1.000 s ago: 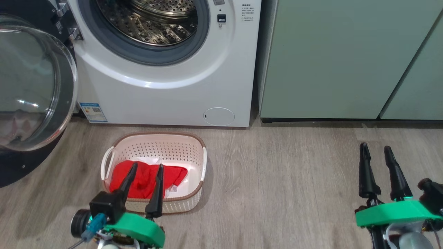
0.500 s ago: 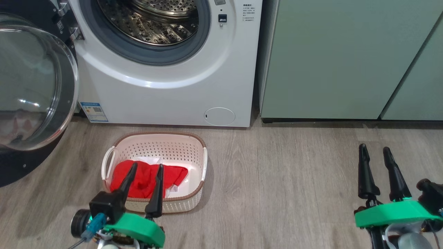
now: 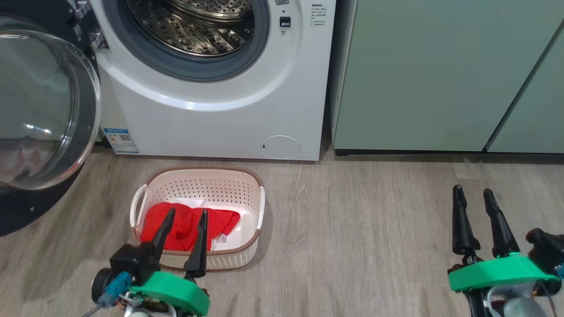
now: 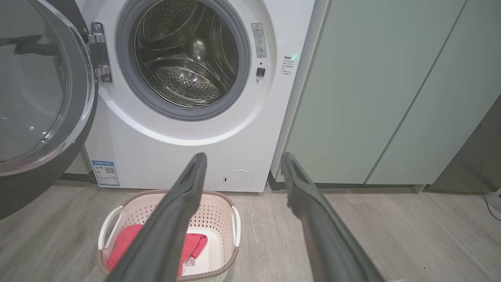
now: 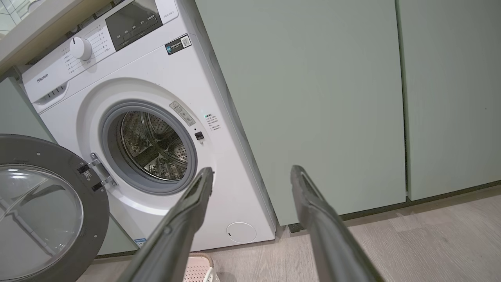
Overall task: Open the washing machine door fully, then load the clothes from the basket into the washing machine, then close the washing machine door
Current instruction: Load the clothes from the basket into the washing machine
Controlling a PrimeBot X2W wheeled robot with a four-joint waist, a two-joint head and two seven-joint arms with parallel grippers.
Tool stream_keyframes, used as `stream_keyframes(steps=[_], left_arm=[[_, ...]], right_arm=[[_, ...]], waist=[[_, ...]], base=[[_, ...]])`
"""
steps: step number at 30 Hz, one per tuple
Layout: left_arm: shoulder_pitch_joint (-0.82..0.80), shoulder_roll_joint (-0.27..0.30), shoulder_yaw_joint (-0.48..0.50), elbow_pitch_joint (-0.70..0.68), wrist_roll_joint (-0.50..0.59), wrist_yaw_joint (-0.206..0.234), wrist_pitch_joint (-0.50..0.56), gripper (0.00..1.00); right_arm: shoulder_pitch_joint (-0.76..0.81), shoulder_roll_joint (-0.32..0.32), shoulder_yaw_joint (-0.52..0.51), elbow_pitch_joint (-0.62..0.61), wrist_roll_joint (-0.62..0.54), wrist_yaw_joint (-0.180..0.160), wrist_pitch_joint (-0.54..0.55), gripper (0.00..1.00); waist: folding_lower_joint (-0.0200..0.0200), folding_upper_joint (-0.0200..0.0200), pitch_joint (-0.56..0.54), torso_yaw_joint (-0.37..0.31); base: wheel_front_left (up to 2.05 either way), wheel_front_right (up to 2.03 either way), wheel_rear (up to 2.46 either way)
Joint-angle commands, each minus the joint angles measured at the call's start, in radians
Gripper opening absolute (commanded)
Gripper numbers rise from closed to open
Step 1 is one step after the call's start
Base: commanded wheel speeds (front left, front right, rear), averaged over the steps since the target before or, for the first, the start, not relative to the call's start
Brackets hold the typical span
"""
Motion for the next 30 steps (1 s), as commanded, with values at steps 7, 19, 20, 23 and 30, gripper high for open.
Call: stream_keyframes(steps=[7, 19, 20, 23, 30], left_arm=[[-0.034, 0.003, 0.037, -0.028, 0.013, -0.001, -0.005, 1.00], [-0.035, 0.003, 0.038, -0.021, 0.036, 0.023, -0.005, 1.00], [-0.035, 0.003, 0.038, -0.022, 0.037, 0.024, -0.005, 1.00], [-0.033, 0.003, 0.037, -0.025, 0.039, 0.027, -0.005, 1.00], [-0.031, 0.003, 0.033, -0.027, 0.035, 0.030, -0.005, 1.00]], right_arm=[[-0.041, -0.004, 0.028, -0.026, -0.002, 0.000, -0.009, 1.00], [-0.042, -0.004, 0.041, -0.015, 0.000, 0.000, -0.009, 1.00], [-0.042, -0.004, 0.041, -0.015, 0.000, 0.000, -0.009, 1.00], [-0.042, -0.004, 0.041, -0.013, -0.002, 0.000, -0.009, 1.00], [-0.043, -0.004, 0.043, -0.012, -0.005, 0.000, -0.009, 1.00]], waist=[[0.0000, 0.0000, 0.003, -0.001], [0.0000, 0.0000, -0.007, 0.006], [0.0000, 0.0000, -0.007, 0.007], [0.0000, 0.0000, -0.009, 0.009], [0.0000, 0.0000, -0.008, 0.014]], base=[[1.30, -1.30, 0.00], [2.01, -2.00, 0.00], [1.52, -1.52, 0.00], [1.25, -1.25, 0.00], [0.51, -0.51, 0.00]])
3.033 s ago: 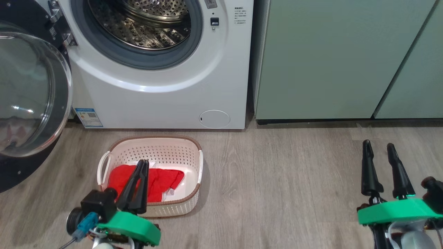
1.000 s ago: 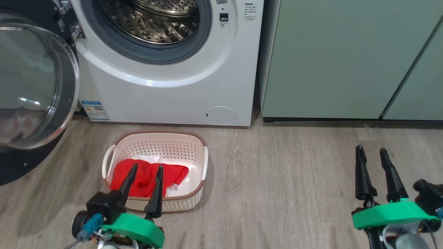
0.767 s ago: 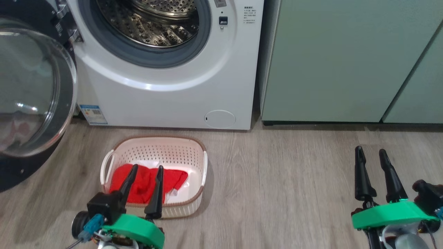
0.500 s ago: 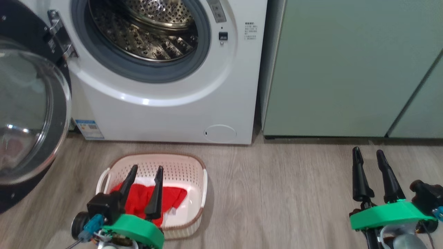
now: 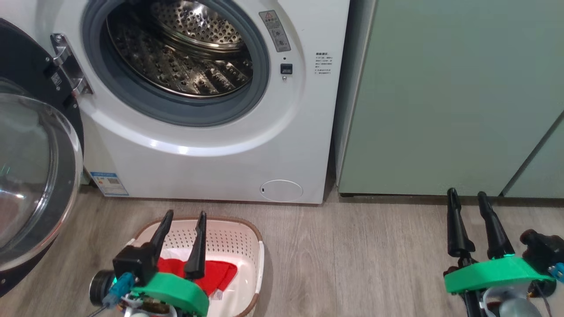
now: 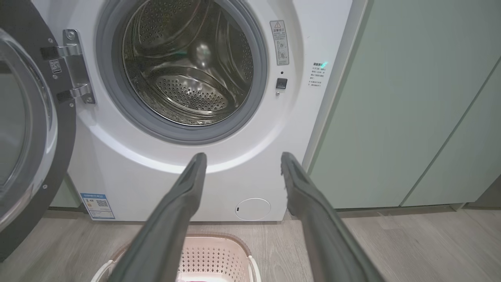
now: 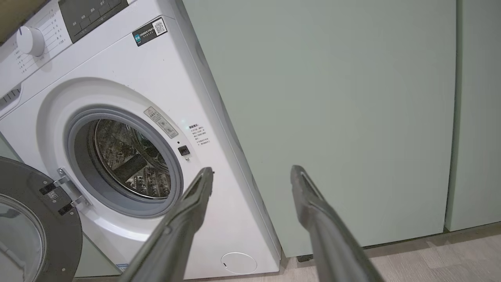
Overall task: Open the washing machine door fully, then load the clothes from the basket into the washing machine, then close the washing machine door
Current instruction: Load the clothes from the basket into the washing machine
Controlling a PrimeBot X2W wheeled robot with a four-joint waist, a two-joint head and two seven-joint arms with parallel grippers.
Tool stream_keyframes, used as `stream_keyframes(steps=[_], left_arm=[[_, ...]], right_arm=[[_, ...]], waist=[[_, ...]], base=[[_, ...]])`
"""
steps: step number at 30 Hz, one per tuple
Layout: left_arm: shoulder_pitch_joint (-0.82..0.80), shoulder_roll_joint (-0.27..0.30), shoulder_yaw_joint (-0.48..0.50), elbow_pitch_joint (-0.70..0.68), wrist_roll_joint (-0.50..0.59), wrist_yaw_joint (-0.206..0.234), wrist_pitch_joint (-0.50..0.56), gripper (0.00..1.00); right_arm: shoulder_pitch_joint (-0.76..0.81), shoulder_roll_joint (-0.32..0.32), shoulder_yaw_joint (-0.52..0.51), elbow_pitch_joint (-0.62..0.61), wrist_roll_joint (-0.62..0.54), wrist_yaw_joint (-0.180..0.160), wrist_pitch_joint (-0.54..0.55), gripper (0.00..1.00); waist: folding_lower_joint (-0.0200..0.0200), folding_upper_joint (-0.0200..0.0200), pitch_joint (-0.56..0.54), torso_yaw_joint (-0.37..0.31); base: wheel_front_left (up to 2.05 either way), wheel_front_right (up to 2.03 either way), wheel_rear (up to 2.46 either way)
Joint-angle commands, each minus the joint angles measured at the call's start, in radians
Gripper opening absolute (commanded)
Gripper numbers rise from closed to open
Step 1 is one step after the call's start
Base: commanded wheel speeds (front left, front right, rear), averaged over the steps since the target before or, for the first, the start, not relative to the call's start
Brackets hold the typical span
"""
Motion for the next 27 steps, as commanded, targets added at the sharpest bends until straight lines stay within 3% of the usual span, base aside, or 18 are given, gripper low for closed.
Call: stream_keyframes(steps=[1, 27], left_arm=[[-0.032, 0.003, 0.035, -0.034, 0.000, 0.008, -0.005, 1.00], [-0.028, 0.003, 0.032, 0.039, 0.008, 0.031, -0.005, 1.00]], right_arm=[[-0.043, -0.005, 0.028, -0.030, -0.005, 0.000, -0.009, 1.00], [-0.042, -0.005, 0.033, -0.033, -0.007, 0.000, -0.009, 1.00]], waist=[[0.0000, 0.0000, 0.001, 0.000], [0.0000, 0.0000, 0.016, 0.010]], base=[[0.00, 0.00, 0.00], [0.00, 0.00, 0.00]])
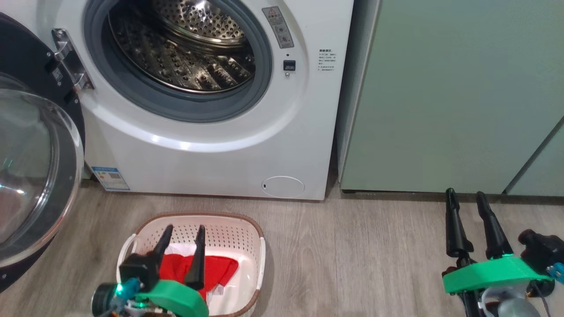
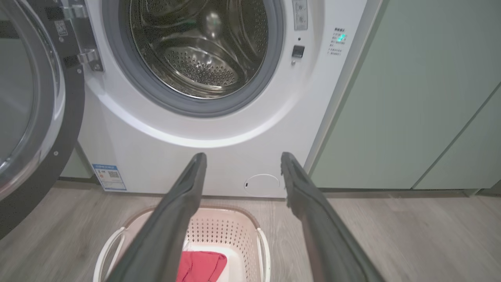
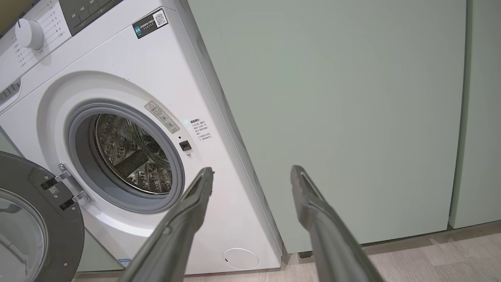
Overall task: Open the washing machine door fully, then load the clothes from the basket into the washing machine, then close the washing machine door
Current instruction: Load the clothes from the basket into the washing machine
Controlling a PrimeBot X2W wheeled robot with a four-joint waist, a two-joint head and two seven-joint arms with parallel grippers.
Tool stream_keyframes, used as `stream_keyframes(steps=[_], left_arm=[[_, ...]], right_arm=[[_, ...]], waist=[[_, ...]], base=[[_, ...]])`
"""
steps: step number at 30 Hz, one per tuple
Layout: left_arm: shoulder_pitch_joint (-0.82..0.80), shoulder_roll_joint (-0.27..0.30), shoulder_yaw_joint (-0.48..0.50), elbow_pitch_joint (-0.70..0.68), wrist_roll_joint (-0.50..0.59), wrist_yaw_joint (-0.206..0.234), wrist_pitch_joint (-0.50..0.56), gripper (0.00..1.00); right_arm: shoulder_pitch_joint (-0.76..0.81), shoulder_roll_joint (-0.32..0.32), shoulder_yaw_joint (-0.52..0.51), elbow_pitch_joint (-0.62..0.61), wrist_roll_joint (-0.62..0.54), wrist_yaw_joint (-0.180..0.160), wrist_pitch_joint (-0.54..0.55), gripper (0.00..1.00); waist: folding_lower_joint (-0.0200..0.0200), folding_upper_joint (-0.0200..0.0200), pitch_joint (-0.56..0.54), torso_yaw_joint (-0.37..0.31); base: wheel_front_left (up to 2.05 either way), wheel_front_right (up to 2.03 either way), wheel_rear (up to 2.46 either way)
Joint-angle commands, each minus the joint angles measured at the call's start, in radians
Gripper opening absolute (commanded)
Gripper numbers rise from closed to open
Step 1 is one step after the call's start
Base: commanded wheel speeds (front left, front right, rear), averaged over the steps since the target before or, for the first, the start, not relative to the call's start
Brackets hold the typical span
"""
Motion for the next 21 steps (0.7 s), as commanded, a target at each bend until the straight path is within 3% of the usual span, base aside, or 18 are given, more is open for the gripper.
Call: stream_keyframes(steps=[1, 10, 21], left_arm=[[-0.030, 0.003, 0.027, -0.003, 0.013, 0.009, -0.005, 1.00], [-0.059, 0.003, 0.010, 0.177, 0.062, 0.039, -0.005, 1.00], [-0.288, 0.066, 0.030, 0.487, 0.163, 0.060, -0.005, 1.00]], right_arm=[[-0.042, -0.005, 0.030, -0.034, -0.005, 0.000, -0.009, 1.00], [-0.051, -0.005, 0.068, -0.033, -0.010, 0.000, -0.009, 1.00], [-0.156, -0.005, 0.138, -0.053, -0.022, 0.000, -0.009, 1.00]], waist=[[0.0000, 0.0000, 0.007, -0.001], [0.0000, 0.0000, 0.099, -0.014], [0.0000, 0.0000, 0.375, -0.068]], base=[[0.00, 0.00, 0.00], [0.00, 0.00, 0.00], [0.00, 0.00, 0.00]])
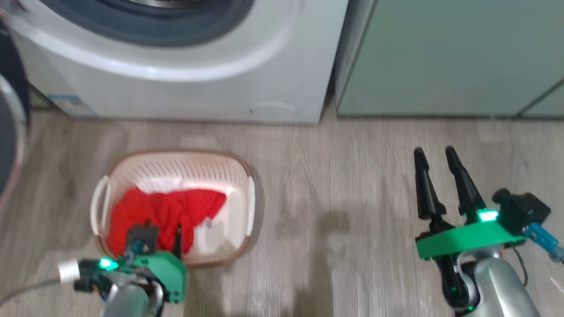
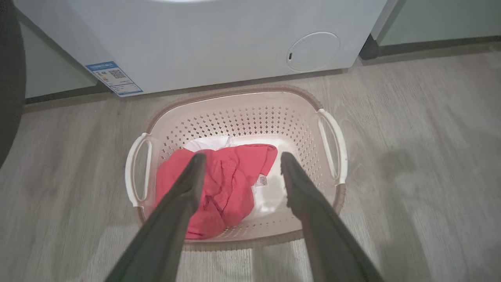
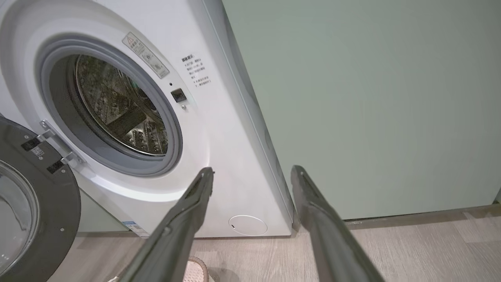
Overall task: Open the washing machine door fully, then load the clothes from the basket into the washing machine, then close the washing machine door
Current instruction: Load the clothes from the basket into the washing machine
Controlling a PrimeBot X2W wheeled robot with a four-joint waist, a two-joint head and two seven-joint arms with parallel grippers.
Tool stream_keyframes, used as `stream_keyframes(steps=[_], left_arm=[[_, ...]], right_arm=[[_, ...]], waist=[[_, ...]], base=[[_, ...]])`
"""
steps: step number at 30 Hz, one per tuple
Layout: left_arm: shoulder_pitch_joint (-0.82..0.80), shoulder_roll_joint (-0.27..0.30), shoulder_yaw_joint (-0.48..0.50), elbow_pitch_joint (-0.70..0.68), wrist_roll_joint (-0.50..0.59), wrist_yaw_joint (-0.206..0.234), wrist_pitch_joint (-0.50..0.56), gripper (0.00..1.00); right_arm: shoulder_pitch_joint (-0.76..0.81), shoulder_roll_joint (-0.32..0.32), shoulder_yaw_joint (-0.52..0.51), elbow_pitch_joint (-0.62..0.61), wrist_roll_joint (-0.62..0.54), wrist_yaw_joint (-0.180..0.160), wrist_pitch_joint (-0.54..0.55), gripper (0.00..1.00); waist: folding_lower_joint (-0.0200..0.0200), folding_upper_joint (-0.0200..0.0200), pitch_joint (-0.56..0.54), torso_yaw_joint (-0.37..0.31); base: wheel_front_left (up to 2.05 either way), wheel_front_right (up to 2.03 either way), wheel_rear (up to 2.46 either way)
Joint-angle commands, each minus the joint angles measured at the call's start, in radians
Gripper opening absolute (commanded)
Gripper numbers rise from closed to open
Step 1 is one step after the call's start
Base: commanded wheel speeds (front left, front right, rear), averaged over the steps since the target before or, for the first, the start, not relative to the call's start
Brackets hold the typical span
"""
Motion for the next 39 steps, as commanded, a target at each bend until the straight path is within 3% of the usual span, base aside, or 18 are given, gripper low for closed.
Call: stream_keyframes(steps=[1, 4, 7, 15, 23, 39], left_arm=[[-0.062, 0.038, 0.030, 0.036, 0.017, 0.003, -0.005, 1.00], [-0.176, 0.077, 0.024, 0.175, 0.034, -0.003, -0.005, 1.00], [-0.261, 0.097, 0.026, 0.299, 0.024, -0.035, -0.005, 1.00], [-0.422, 0.159, 0.026, 0.484, 0.021, -0.043, 0.009, 1.00], [-0.529, 0.234, 0.010, 0.543, 0.030, -0.039, 0.048, 1.00], [-0.589, 0.326, -0.044, 0.566, 0.059, -0.003, 0.210, 1.00]], right_arm=[[-0.037, -0.005, 0.033, -0.034, -0.010, 0.000, -0.009, 1.00], [-0.076, -0.005, 0.045, -0.039, -0.009, 0.000, -0.009, 1.00], [-0.101, -0.005, 0.055, -0.040, -0.002, 0.000, -0.009, 1.00], [-0.139, -0.005, 0.087, -0.043, 0.034, 0.000, -0.009, 1.00], [-0.175, -0.005, 0.094, -0.054, 0.058, 0.000, -0.009, 1.00], [-0.210, -0.005, 0.135, -0.057, 0.119, 0.000, -0.009, 1.00]], waist=[[-0.0001, 0.0000, 0.118, -0.036], [-0.0001, 0.0000, 0.201, -0.062], [-0.0001, 0.0000, 0.255, -0.083], [-0.0001, 0.0000, 0.357, -0.137], [-0.0001, 0.0000, 0.456, -0.180], [-0.0001, 0.0000, 0.559, -0.249]], base=[[0.00, 0.00, 0.00], [0.00, 0.00, 0.00], [0.00, 0.00, 0.00], [0.00, 0.00, 0.00], [0.00, 0.00, 0.00], [0.00, 0.00, 0.00]])
